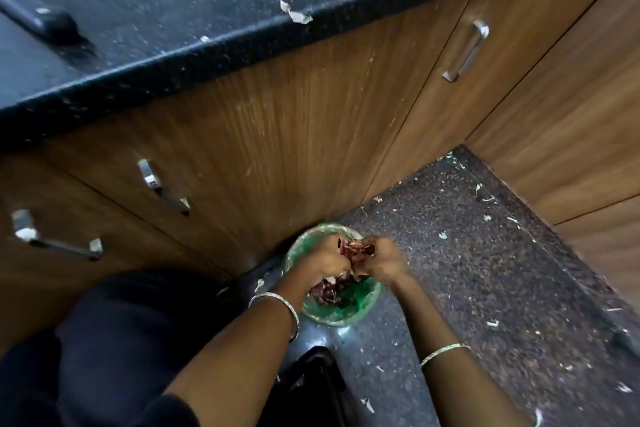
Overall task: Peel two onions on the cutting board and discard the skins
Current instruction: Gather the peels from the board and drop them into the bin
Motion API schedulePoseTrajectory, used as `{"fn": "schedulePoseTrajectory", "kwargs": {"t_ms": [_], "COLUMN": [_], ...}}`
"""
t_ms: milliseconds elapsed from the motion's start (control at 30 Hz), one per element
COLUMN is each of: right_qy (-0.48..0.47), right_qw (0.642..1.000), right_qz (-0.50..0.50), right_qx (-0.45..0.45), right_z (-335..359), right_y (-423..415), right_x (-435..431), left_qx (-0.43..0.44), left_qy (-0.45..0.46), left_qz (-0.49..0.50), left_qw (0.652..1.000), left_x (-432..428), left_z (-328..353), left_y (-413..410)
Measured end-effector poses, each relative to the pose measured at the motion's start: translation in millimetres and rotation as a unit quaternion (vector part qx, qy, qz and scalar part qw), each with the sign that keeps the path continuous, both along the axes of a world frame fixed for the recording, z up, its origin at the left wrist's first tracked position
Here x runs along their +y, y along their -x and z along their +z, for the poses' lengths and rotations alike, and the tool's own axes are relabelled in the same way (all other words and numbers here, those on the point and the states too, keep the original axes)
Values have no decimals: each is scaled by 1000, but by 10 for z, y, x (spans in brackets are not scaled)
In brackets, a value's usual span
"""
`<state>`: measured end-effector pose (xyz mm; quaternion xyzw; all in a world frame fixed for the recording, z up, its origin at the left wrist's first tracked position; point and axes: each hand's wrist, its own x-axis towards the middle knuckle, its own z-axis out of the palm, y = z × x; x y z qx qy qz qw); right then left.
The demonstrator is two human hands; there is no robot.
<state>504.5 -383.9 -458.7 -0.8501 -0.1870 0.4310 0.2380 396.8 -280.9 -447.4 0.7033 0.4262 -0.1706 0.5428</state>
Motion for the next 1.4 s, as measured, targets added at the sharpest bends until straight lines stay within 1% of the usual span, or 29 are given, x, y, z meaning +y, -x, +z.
{"fn": "schedulePoseTrajectory", "kwargs": {"t_ms": [33,133,167,200,333,400,500,633,700,800,867,967,1067,1167,1300,1400], "right_qy": [-5,-20,-19,-24,-3,0,3,-59,-100,-168,-223,-297,-351,-397,-467,-527], "right_qw": [1000,999,999,998,997,995,993,981,975,965,953,935,920,902,867,830], "right_qz": [-11,-29,-39,-53,-77,-100,-111,-174,-180,-167,-159,-143,-128,-94,-73,-56], "right_qx": [-8,14,11,6,-3,-13,-47,-67,-80,-114,-131,-129,-118,-144,-160,-176], "right_z": [-41,-543,-551,-384,-336,-361,-354,-383,-107,332,601,1016,1433,1851,2355,2727], "right_y": [31,-8,19,89,154,167,226,283,392,556,685,893,1095,1335,1749,2111], "right_x": [13,-33,-33,9,26,30,39,31,106,259,365,529,664,755,866,943], "left_qx": [1,11,15,14,-3,-10,-12,-25,-50,-114,-158,-206,-254,-311,-371,-397], "left_qy": [22,72,80,85,101,108,82,34,14,-19,-28,-58,-103,-137,-164,-205], "left_qz": [7,14,22,39,122,147,174,197,199,207,222,233,232,232,243,244], "left_qw": [1000,997,996,996,987,983,981,980,979,972,962,949,933,912,881,861], "left_x": [2,41,71,109,265,329,349,388,417,459,474,531,588,604,618,649], "left_z": [-64,-209,-271,-341,-788,-882,-509,-227,-52,290,558,939,1306,1692,2206,2603], "left_y": [-17,-44,-46,-40,15,54,129,236,307,426,542,740,1004,1310,1800,2249]}}
